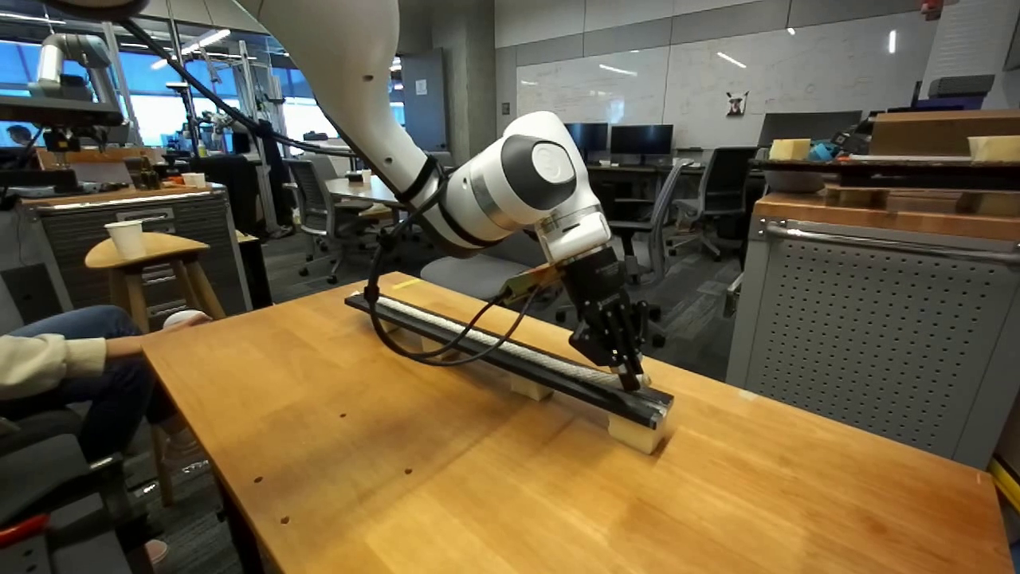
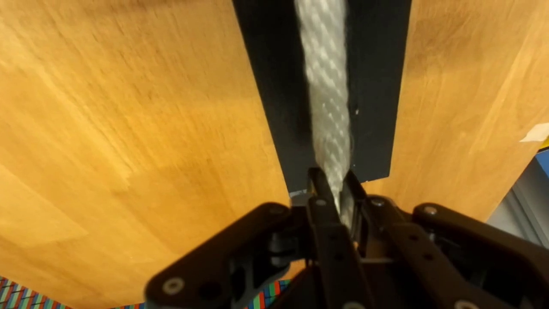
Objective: Lay the white object along the black object and press down on it
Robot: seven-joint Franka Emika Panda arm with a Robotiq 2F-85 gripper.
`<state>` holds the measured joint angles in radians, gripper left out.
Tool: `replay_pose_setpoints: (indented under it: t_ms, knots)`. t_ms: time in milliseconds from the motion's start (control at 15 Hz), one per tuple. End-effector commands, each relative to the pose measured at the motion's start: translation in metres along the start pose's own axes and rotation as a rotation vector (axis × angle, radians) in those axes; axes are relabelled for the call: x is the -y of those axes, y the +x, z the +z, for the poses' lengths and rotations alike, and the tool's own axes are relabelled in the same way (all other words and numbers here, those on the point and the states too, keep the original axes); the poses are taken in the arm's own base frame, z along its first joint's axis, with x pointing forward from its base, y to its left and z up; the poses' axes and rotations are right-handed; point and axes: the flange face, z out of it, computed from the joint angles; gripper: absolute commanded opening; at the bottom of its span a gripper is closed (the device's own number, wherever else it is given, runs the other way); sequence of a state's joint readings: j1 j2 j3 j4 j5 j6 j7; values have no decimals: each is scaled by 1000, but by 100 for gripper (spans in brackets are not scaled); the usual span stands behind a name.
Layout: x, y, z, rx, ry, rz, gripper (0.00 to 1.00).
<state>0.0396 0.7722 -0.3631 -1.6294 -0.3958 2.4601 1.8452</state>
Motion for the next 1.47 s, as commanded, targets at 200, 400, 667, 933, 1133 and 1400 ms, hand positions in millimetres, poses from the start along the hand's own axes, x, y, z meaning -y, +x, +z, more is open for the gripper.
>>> replay_pose_setpoints:
  t_ms: [200,400,667,933,1133,1400]
  knots:
    - [16,9,4,14,4,34,3]
    - [17,10,6,17,0,38,3]
    - [17,8,9,23,0,34,3]
    - [18,9,10,19,-1,26,3]
    - [18,9,11,22,2,24,37]
    - [18,13,12,24,2,24,66]
